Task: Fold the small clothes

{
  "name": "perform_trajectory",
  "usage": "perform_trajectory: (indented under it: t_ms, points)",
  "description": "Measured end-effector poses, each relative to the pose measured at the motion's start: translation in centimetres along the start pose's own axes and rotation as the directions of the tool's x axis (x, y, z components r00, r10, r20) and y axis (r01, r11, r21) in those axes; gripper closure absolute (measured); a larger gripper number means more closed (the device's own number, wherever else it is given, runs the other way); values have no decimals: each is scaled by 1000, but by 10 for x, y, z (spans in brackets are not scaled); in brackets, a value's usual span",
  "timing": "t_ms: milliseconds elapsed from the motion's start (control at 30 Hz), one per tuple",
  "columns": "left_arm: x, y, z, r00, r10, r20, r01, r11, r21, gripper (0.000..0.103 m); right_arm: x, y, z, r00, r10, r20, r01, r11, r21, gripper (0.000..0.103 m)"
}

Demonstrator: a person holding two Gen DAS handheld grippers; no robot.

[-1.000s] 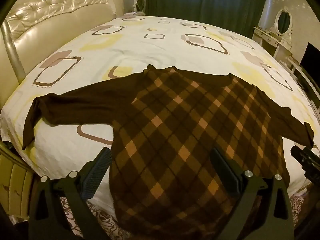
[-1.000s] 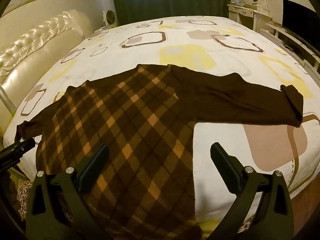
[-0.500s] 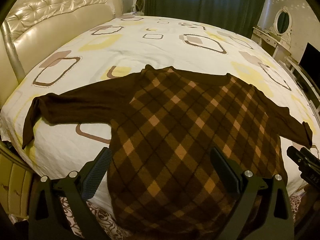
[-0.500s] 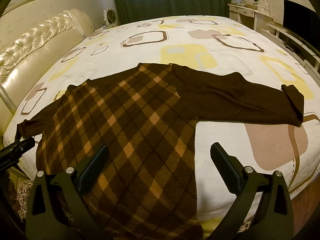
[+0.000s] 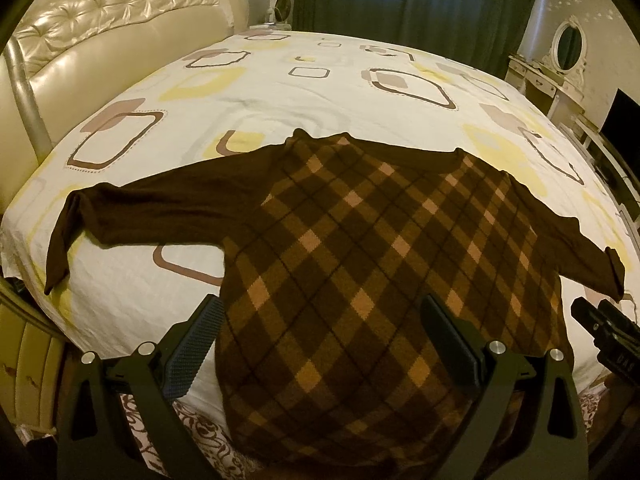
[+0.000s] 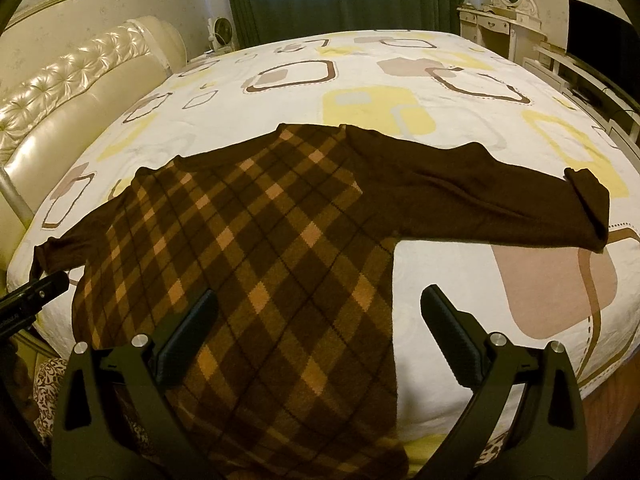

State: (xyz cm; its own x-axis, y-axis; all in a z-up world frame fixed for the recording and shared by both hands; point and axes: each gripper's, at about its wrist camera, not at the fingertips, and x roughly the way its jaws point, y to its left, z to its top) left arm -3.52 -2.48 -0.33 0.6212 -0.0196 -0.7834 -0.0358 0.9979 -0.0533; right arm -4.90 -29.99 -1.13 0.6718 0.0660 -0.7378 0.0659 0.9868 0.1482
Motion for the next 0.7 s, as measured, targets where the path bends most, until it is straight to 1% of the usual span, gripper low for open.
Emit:
perform_trajectory:
  t_ms: [700]
  points:
    - [0, 3, -1, 1000, 6, -6, -6, 1000, -17, 5, 2, 1, -1, 1000, -1, -5, 1, 1000, -2, 2]
